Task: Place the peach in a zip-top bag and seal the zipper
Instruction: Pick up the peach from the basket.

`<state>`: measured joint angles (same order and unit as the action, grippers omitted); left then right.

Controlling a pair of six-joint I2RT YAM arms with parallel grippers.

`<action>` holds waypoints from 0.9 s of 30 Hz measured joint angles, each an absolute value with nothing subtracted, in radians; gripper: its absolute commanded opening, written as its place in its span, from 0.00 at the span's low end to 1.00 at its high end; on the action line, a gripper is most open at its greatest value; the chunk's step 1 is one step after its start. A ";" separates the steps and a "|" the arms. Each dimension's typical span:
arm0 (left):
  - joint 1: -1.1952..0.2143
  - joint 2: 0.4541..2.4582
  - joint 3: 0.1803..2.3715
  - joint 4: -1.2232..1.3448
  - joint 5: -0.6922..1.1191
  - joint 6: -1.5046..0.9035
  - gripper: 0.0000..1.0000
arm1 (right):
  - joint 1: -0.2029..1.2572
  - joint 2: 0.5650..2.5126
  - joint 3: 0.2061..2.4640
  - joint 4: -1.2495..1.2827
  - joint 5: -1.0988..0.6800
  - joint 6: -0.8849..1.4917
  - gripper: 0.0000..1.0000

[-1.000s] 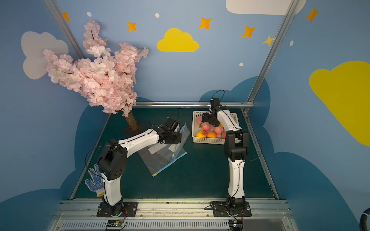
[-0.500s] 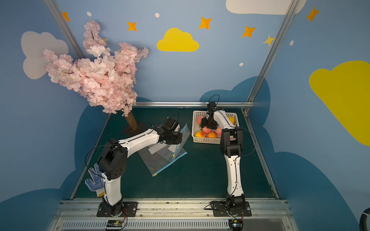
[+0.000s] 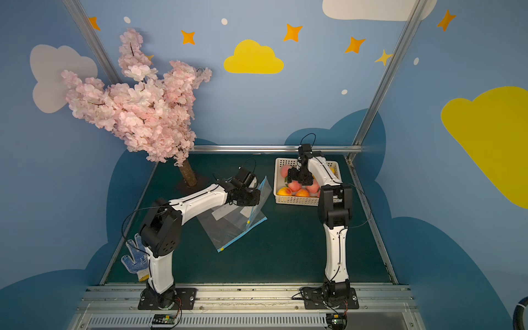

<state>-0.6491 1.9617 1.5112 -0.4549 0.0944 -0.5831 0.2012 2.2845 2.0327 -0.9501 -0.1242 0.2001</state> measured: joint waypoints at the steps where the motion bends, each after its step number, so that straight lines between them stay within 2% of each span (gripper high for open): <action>1: -0.649 1.962 1.511 -0.455 0.095 -0.583 0.03 | 0.201 2.286 2.037 -0.955 -0.124 0.200 0.83; 9: -0.651 1.962 1.511 -0.455 0.098 -0.580 0.03 | 0.205 2.346 2.093 -0.977 -0.115 0.194 0.77; 13: -0.651 1.962 1.511 -0.455 0.098 -0.580 0.03 | 0.205 2.351 2.099 -0.985 -0.105 0.187 0.58; 18: -0.654 1.962 1.511 -0.455 0.097 -0.580 0.03 | 0.205 2.336 2.095 -0.979 -0.131 0.187 0.56; 22: -0.659 1.962 1.511 -0.455 0.089 -0.580 0.03 | 0.203 2.199 2.003 -0.923 -0.200 0.207 0.56; 27: -0.664 1.946 1.496 -0.443 0.083 -0.580 0.03 | 0.205 1.871 1.781 -0.785 -0.370 0.291 0.55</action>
